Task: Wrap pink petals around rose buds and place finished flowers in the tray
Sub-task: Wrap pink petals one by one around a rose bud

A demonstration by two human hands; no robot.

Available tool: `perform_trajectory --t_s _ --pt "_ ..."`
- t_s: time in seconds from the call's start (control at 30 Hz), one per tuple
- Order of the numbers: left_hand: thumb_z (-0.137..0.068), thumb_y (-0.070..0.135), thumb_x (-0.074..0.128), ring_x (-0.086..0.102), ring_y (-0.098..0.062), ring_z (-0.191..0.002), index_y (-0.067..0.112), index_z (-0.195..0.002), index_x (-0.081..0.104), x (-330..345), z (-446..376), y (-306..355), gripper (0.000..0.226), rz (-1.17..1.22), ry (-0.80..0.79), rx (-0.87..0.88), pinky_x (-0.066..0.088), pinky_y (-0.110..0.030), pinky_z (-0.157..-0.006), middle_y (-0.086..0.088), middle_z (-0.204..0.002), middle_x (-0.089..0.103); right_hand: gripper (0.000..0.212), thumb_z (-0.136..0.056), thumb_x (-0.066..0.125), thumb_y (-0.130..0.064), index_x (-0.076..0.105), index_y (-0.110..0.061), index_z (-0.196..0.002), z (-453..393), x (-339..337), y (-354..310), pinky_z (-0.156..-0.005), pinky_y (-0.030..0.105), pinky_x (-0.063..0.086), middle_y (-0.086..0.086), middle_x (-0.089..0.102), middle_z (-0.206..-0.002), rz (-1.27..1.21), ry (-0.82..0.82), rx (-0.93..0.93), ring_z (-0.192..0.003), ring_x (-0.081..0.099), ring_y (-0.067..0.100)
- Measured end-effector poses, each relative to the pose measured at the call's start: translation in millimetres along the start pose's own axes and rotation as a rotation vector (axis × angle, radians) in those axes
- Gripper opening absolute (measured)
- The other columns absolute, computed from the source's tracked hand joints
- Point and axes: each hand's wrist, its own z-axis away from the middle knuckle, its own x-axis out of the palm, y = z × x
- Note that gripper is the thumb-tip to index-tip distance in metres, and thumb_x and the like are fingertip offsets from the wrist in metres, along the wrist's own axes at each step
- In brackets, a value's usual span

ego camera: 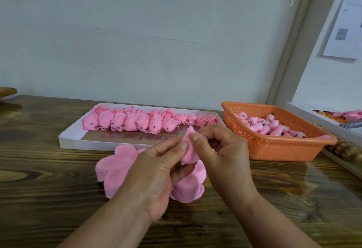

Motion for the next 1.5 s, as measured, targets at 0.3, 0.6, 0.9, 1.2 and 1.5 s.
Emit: perform_trajectory --t_s 0.3,0.6,0.9,1.2,1.5 --pt "-0.064 0.02 0.065 0.072 -0.02 -0.09 0.008 -0.105 0.071 -2.1 1.0 -2.1 0.043 -0.113 0.018 0.072 0.059 -0.025 -0.07 -0.01 -0.098 0.075 0.021 -0.081 0.07 -0.01 0.061 -0.004 -0.063 -2.0 6.0 -2.9 -0.047 0.016 0.041 0.008 0.058 -0.058 -0.054 0.057 0.081 -0.049 0.046 0.005" --pt "-0.068 0.026 0.066 0.072 -0.016 -0.092 0.013 -0.097 0.076 -3.0 4.4 -1.7 0.032 -0.163 0.063 0.101 0.059 -0.025 -0.071 -0.005 -0.095 0.076 0.02 -0.082 0.068 -0.001 0.065 -0.02 -0.088 -6.8 2.0 -5.9 -0.054 0.026 0.046 -0.002 0.055 -0.064 -0.111 -0.161 0.066 -0.057 0.049 0.009" --pt "-0.067 0.029 0.065 0.071 -0.014 -0.095 0.019 -0.098 0.077 -5.5 6.7 1.7 0.035 -0.299 0.007 0.164 0.054 -0.034 -0.084 -0.001 -0.097 0.076 0.015 -0.078 0.074 -0.005 0.068 -0.017 -0.084 -25.8 -19.6 -16.5 -0.059 0.019 0.043 0.002 0.055 -0.084 0.104 -0.434 -0.04 -0.063 0.049 0.014" --pt "-0.074 0.021 0.063 0.071 -0.018 -0.095 0.01 -0.108 0.071 -5.4 1.6 -0.4 0.037 -0.233 0.035 0.173 0.059 -0.029 -0.078 -0.005 -0.099 0.075 0.024 -0.086 0.063 -0.003 0.058 -0.018 -0.068 -34.8 -13.2 -18.6 -0.063 0.027 0.041 0.0 0.055 -0.076 0.069 -0.42 0.02 -0.069 0.05 0.015" --pt "-0.093 0.01 0.057 0.071 -0.005 -0.076 0.03 -0.094 0.067 3.0 -3.6 6.7 0.023 -0.355 0.159 0.299 0.054 -0.016 -0.059 0.012 -0.08 0.074 0.021 -0.079 0.067 -0.001 0.058 -0.01 -0.063 -46.6 -0.3 -20.0 -0.054 0.031 0.043 0.003 0.056 -0.056 0.036 -0.299 0.156 -0.054 0.05 0.016"
